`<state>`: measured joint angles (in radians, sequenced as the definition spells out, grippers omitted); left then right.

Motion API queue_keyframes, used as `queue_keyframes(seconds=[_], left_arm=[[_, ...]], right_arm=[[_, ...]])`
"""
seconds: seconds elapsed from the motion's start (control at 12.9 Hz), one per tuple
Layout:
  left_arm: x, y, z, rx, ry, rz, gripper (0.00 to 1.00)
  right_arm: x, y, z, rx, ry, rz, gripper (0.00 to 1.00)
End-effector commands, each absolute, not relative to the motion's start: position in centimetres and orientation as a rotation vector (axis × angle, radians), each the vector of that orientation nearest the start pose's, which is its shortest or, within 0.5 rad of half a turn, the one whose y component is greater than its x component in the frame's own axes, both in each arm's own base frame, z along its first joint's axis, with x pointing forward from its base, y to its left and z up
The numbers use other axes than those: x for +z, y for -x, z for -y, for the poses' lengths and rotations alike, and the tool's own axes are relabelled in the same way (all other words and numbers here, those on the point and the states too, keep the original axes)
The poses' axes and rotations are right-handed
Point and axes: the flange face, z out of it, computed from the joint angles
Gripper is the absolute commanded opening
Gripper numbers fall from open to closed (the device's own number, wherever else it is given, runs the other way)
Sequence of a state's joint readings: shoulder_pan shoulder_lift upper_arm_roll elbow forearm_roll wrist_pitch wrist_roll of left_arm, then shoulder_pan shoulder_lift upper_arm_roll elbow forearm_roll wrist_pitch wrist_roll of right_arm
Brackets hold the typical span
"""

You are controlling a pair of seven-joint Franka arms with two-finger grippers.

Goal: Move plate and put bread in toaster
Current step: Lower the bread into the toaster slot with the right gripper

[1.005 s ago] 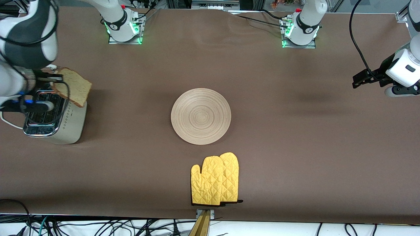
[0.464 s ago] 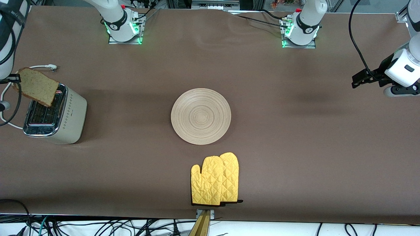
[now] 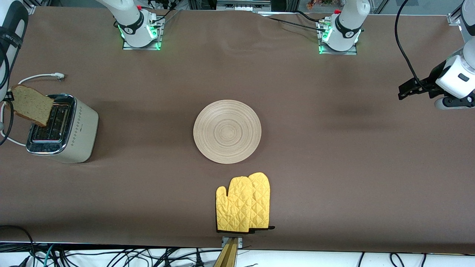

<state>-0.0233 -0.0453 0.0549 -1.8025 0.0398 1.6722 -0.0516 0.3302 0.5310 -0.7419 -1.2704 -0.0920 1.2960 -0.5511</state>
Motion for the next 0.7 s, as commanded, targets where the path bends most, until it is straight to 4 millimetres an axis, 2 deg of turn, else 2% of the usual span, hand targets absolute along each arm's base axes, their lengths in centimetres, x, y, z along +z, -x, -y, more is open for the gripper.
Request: queue_keyframes(seconds=[0.0,0.62], left_arm=[[55.2,-53.6,-2.3,0.133,3.090,0.108,1.00],[55.1,-53.6,-2.3,0.135,3.090,0.106,1.00]], right_arm=[[50.0,-61.5,15.8,0.868,3.249,0.269,0.00],[48.9,-62.5,15.4,0.842,3.273,0.298,0.00]])
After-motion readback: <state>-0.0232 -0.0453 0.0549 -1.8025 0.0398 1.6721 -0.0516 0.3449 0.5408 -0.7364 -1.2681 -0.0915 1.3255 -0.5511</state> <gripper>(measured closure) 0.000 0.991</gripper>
